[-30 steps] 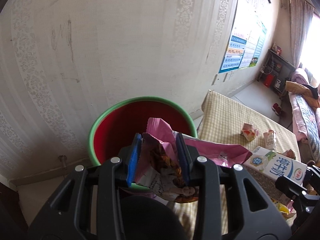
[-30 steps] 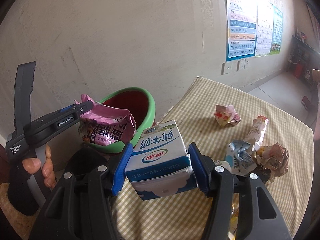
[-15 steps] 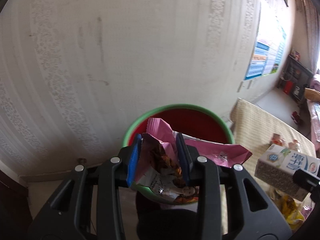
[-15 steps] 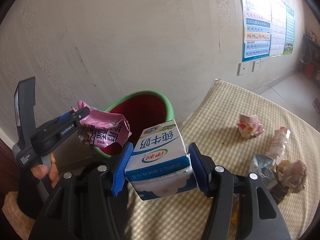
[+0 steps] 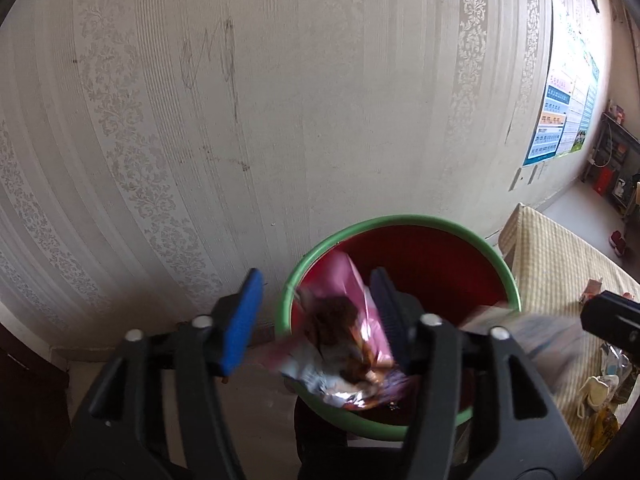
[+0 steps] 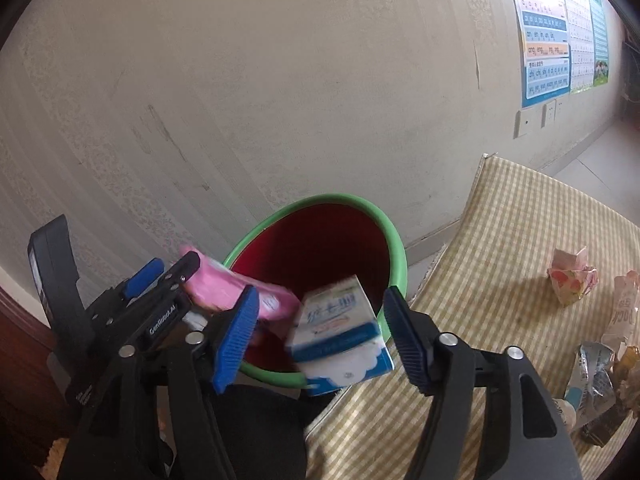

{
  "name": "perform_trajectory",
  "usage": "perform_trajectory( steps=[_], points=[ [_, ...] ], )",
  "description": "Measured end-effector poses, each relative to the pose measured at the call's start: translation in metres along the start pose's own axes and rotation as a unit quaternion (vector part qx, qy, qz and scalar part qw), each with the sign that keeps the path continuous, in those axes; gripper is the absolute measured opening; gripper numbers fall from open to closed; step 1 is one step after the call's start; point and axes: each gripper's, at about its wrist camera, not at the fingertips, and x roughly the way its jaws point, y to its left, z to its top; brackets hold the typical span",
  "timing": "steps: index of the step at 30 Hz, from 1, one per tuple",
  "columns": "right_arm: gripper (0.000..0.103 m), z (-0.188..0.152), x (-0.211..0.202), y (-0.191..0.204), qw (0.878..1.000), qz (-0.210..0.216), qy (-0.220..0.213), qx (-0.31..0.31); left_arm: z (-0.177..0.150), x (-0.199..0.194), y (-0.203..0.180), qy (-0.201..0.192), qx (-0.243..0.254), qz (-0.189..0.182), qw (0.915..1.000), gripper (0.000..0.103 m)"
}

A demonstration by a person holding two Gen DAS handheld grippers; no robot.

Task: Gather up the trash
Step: 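Carry the pink bag and milk carton to the bucket and release both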

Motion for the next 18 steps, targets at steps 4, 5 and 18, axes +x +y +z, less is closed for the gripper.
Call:
perform_trajectory(
  steps=[4, 5, 18],
  points=[
    [0.068, -0.009, -0.01, -0.007, 1.0, -0.002, -0.003, 0.009, -0.001, -0.004, -0.004, 0.002, 0.007, -0.005, 1.0, 0.066],
    [0.068, -0.013, -0.015, -0.009, 1.0, -0.006, -0.003, 0.01, -0.002, -0.006, -0.005, 0.003, 0.008, -0.008, 0.9999, 0.066],
    [0.071, -0.073, -0.119, -0.091, 0.991, -0.121, -0.013, 0.05, -0.005, -0.05, -0.059, 0.0, 0.04, -0.095, 0.9946, 0.074]
  ],
)
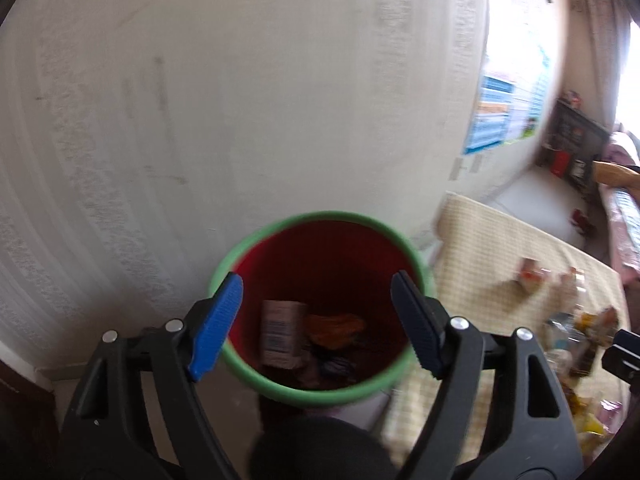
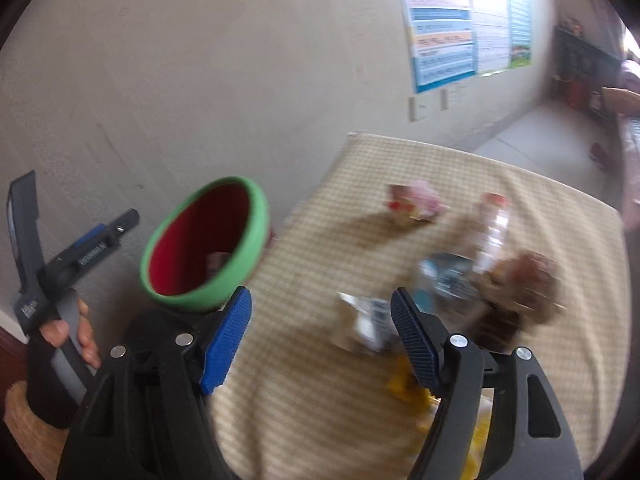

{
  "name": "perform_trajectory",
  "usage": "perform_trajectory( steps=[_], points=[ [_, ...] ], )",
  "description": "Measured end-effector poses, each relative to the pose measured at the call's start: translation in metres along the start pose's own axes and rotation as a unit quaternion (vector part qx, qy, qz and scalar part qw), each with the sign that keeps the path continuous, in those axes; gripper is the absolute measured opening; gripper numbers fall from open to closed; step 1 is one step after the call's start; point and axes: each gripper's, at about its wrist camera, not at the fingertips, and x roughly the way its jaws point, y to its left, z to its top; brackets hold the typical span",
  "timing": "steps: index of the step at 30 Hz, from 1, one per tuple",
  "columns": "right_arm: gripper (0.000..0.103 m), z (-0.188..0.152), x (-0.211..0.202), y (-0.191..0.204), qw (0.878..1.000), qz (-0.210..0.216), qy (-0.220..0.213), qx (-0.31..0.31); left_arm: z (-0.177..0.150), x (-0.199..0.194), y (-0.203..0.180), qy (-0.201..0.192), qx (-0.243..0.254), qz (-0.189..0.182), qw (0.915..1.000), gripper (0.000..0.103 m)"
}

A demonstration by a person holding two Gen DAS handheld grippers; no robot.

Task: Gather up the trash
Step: 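Carry the pink bag and milk carton to the bucket and release both, then grasp the white printed paper with the left gripper while the right grasps the yellow wrapper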

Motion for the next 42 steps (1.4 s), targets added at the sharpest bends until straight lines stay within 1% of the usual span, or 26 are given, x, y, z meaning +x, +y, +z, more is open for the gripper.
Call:
perform_trajectory(
  steps=[2, 5, 7, 8, 9, 11, 12, 13, 17, 19, 20, 22, 23, 25, 27, 30, 32, 35, 37, 38, 39, 41, 42],
  points=[
    [0.071, -0.015, -0.015, -0.025, 0.999, -0.029, 0.006, 0.014, -0.004, -0.002, -0.017, 0.007, 0.013, -0.02, 0.9997, 0.075],
    [0.071, -0.036, -0.024, -0.057, 0.997, -0.065, 0.016, 0.036, -0.012, -0.003, -0.044, 0.022, 0.036, -0.048, 0.9979, 0.075],
    [0.071, -0.054, -0.022, -0.084, 0.994, -0.08, 0.035, 0.073, -0.018, -0.004, -0.061, 0.032, 0.05, -0.065, 0.9961, 0.075],
    [0.071, -0.059, -0.019, -0.093, 0.992, -0.08, 0.044, 0.088, -0.02, -0.005, -0.068, 0.035, 0.057, -0.071, 0.9952, 0.075],
    [0.068, -0.066, -0.017, -0.1, 0.991, -0.073, 0.052, 0.102, -0.024, -0.004, -0.077, 0.038, 0.069, -0.077, 0.9939, 0.075],
    [0.062, -0.078, -0.009, -0.105, 0.99, -0.054, 0.064, 0.112, -0.034, -0.002, -0.094, 0.047, 0.1, -0.077, 0.9909, 0.075],
    [0.056, -0.083, -0.006, -0.105, 0.99, -0.046, 0.07, 0.113, -0.038, -0.001, -0.099, 0.051, 0.111, -0.079, 0.9894, 0.075],
    [0.054, -0.088, -0.001, -0.104, 0.99, -0.037, 0.077, 0.113, -0.04, -0.002, -0.104, 0.053, 0.118, -0.082, 0.9882, 0.075],
    [0.053, -0.104, 0.016, -0.107, 0.987, -0.031, 0.108, 0.116, -0.046, -0.004, -0.125, 0.058, 0.151, -0.108, 0.9809, 0.075],
    [0.052, -0.11, 0.022, -0.111, 0.985, -0.027, 0.119, 0.122, -0.049, -0.002, -0.139, 0.063, 0.171, -0.124, 0.9753, 0.075],
    [0.048, -0.11, 0.022, -0.111, 0.985, -0.024, 0.118, 0.121, -0.051, 0.001, -0.149, 0.071, 0.186, -0.136, 0.9706, 0.076],
    [0.039, -0.109, 0.021, -0.113, 0.986, -0.013, 0.108, 0.123, -0.054, 0.007, -0.164, 0.082, 0.209, -0.149, 0.9631, 0.076],
    [0.037, -0.108, 0.018, -0.114, 0.987, -0.004, 0.098, 0.126, -0.055, 0.01, -0.172, 0.086, 0.219, -0.157, 0.959, 0.076],
    [0.035, -0.109, 0.011, -0.116, 0.988, -0.001, 0.084, 0.126, -0.058, 0.019, -0.19, 0.099, 0.24, -0.182, 0.9483, 0.076],
    [0.03, -0.109, 0.006, -0.119, 0.989, 0.002, 0.074, 0.132, -0.06, 0.032, -0.205, 0.118, 0.257, -0.196, 0.9391, 0.076],
    [0.03, -0.111, 0.002, -0.124, 0.987, 0.005, 0.068, 0.142, -0.063, 0.049, -0.218, 0.137, 0.27, -0.194, 0.9329, 0.077],
    [0.03, -0.112, 0.001, -0.126, 0.987, 0.008, 0.067, 0.146, -0.069, 0.064, -0.226, 0.171, 0.278, -0.196, 0.9248, 0.076],
    [0.03, -0.109, -0.001, -0.133, 0.987, 0.01, 0.066, 0.146, -0.081, 0.071, -0.229, 0.204, 0.283, -0.197, 0.9162, 0.077],
    [0.03, -0.108, 0.001, -0.13, 0.987, 0.009, 0.068, 0.146, -0.091, 0.074, -0.226, 0.215, 0.281, -0.198, 0.9141, 0.075],
    [0.03, -0.11, 0.004, -0.128, 0.987, 0.008, 0.069, 0.145, -0.094, 0.075, -0.224, 0.218, 0.278, -0.199, 0.9141, 0.072],
    [0.03, -0.11, 0.005, -0.128, 0.987, 0.009, 0.069, 0.146, -0.098, 0.075, -0.223, 0.221, 0.273, -0.199, 0.9149, 0.062],
    [0.03, -0.109, 0.01, -0.124, 0.987, 0.008, 0.068, 0.145, -0.101, 0.073, -0.22, 0.225, 0.257, -0.203, 0.9177, 0.053],
    [0.03, -0.108, 0.011, -0.125, 0.987, 0.008, 0.067, 0.145, -0.101, 0.072, -0.22, 0.222, 0.255, -0.2, 0.9195, 0.053]
  ],
)
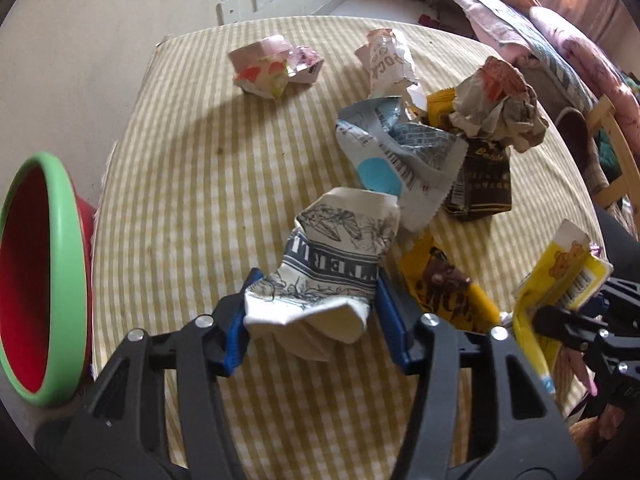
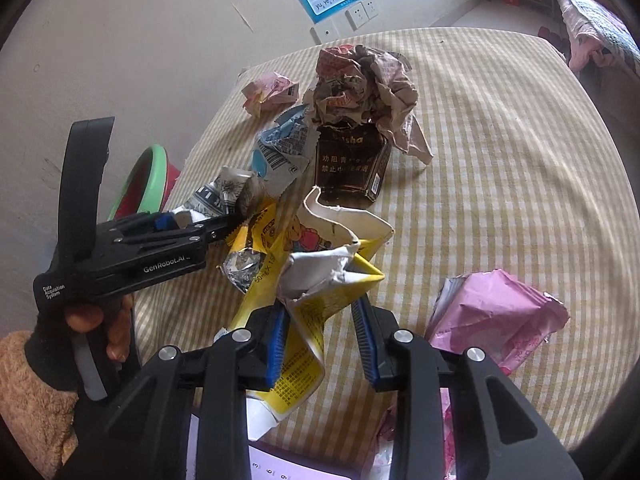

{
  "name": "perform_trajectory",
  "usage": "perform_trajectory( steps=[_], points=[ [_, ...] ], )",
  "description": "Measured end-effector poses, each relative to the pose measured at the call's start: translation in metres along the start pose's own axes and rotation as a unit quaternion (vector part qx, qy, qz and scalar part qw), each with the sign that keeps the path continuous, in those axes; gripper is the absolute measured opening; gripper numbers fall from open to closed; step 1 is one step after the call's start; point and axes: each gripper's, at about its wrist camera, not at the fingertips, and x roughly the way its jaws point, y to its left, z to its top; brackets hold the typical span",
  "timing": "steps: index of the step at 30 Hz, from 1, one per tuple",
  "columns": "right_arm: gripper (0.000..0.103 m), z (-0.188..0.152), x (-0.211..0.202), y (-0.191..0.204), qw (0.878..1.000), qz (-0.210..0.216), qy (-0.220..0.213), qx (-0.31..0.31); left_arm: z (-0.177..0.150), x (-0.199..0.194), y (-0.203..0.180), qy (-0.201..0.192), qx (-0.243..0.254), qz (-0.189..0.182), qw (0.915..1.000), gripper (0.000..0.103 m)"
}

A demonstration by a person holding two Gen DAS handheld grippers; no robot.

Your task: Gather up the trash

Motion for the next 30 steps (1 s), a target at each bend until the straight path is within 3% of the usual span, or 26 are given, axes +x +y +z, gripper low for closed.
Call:
perform_trajectory(
  steps=[8, 18, 30],
  points=[
    [0.03, 0.001, -0.006, 0.0, 1.0, -0.004, -0.024, -0.001, -0.008, -0.034, 0.013, -0.051, -0.041, 0.021, 0.9976, 0.052],
    [0.03, 0.001, -0.009, 0.006, 0.999, 0.0, -0.032, -0.001, -0.014, -0.08, 0.028, -0.108, -0.098, 0.04, 0.9885, 0.052],
    [0.03, -0.003, -0.01, 0.014, 0.999, -0.009, -0.035, -0.019, -0.017, -0.108, 0.033, -0.14, -0.103, 0.075, 0.982, 0.052]
  ],
)
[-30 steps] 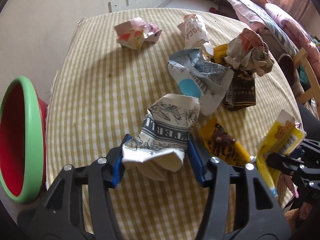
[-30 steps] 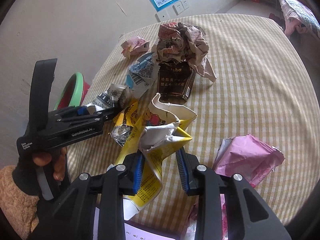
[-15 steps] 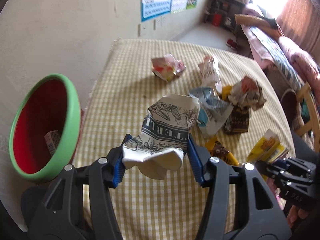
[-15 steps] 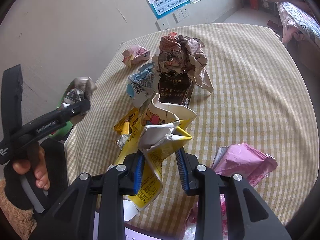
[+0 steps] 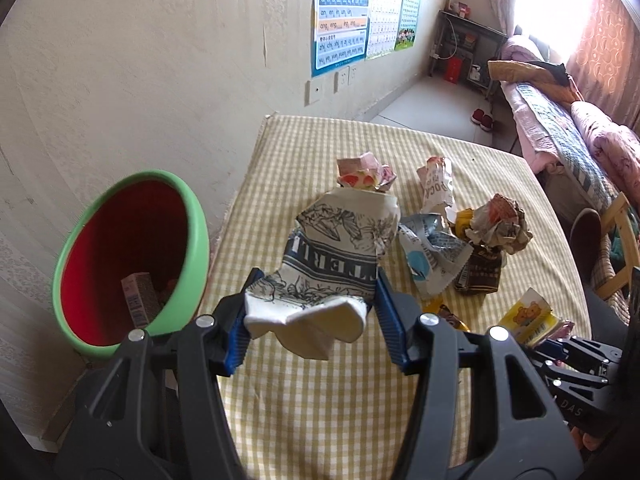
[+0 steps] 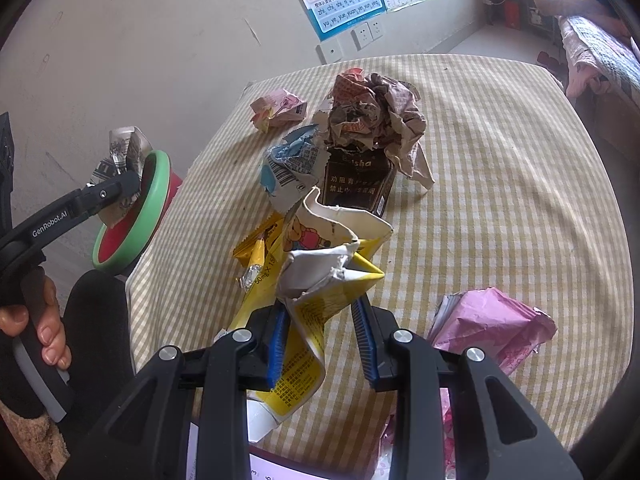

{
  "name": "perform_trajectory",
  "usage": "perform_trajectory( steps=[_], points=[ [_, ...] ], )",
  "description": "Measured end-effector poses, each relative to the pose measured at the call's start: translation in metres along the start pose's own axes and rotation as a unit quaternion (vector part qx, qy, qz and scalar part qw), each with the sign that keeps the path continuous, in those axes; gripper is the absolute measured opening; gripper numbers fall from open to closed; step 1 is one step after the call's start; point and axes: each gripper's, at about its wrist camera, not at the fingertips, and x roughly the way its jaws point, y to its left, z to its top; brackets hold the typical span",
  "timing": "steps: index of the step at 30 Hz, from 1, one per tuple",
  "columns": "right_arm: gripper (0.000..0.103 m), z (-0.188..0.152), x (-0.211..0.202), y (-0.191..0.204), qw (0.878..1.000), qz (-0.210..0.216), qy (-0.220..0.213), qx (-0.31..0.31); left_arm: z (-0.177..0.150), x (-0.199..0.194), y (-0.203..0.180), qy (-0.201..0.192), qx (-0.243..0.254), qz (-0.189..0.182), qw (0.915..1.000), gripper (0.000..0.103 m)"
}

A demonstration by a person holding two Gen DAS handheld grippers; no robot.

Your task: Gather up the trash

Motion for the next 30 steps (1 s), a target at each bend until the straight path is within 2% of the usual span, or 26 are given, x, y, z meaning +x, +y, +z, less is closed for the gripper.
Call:
perform_trajectory(
  steps=[15, 30],
  points=[
    [0.03, 0.001, -0.005, 0.018, 1.0, -0.009, -0.005, -0.026, -0.003, -0.002, 0.015, -0.013, -0.013, 0.012, 0.9998, 0.052],
    [0.03, 0.019, -0.013, 0.043, 0.999, 0.002, -0.015, -0.047, -0.007, -0.001, 0.027, -0.023, -0.019, 0.021, 0.9993, 0.052]
  ],
)
